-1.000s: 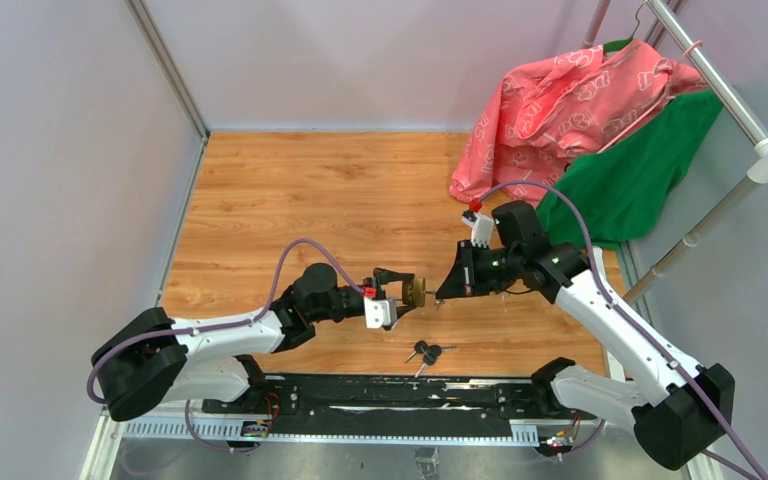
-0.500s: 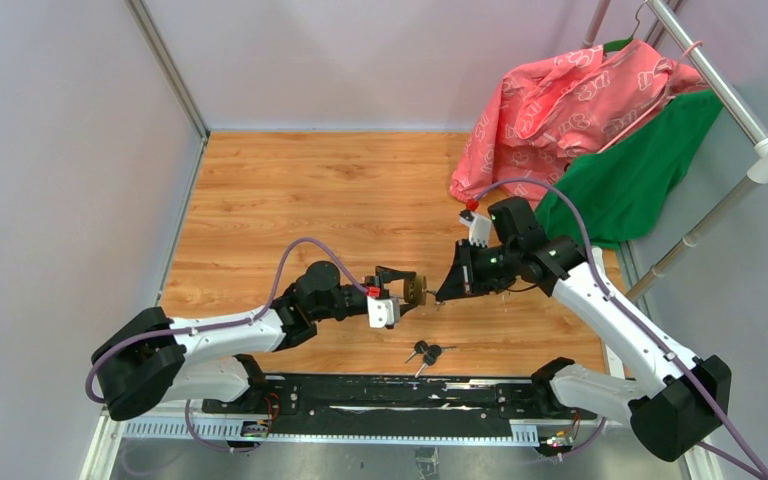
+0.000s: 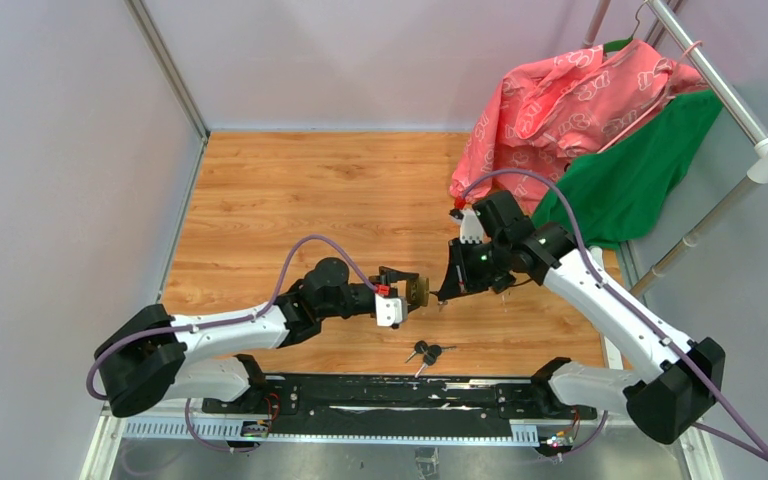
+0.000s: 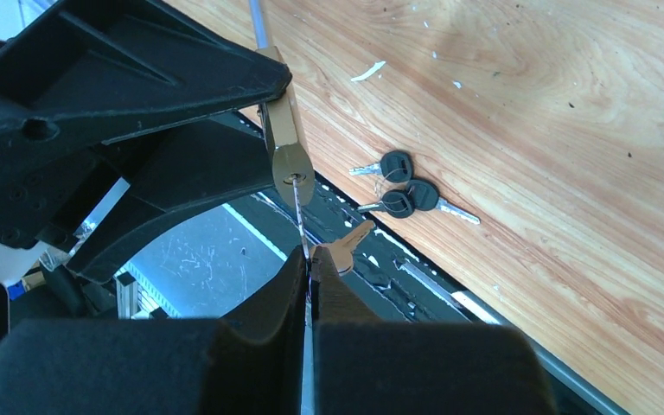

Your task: Unlock with the key

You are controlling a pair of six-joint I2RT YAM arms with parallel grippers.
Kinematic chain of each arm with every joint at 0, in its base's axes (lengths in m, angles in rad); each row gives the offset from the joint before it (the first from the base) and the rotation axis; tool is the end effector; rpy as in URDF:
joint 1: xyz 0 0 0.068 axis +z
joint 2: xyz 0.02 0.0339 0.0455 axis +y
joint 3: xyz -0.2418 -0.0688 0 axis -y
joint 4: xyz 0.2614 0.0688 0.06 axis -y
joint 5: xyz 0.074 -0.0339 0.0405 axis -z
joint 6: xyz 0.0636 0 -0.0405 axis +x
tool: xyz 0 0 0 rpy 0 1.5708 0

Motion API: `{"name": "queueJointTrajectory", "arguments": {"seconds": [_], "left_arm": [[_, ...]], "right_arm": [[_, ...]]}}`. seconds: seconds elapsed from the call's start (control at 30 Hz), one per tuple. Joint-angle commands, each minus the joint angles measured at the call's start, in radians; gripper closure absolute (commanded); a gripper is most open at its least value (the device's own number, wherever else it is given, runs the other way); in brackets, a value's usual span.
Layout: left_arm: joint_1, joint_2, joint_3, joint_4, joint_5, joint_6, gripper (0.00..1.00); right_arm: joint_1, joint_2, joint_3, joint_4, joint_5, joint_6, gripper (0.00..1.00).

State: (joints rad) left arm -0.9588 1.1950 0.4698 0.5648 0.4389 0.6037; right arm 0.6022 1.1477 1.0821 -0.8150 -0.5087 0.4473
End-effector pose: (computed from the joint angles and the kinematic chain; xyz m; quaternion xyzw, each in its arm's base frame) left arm 0.1483 -0.2583 0.1889 0.6235 0.4284 -0.2749 0.5934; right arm 0.2033 0.1773 0.2768 -0.1553 0.9015 0.3690 0.1647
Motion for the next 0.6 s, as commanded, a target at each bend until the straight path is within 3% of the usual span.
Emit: {"name": "queueJointTrajectory", "arguments": {"seconds": [0.0,0.33,0.57], "left_arm": [[-0.03,0.005,0.066,0.097,-0.024,0.049,1.0],[-0.043,0.02,0.077,0.096,-0.044,0.04,1.0],[-0.042,0.034,0.115,0.098,-0.052,-0.055,1.0]], "right_arm": [[0.025,0.035,0.032,-0.031,0.05,0.049,1.0],[0.044,0.063,0.017,0.046,-0.02,0.013,1.0],[0.085,0.016,-0.017,0.083,0.152,0.004,1.0]]}}
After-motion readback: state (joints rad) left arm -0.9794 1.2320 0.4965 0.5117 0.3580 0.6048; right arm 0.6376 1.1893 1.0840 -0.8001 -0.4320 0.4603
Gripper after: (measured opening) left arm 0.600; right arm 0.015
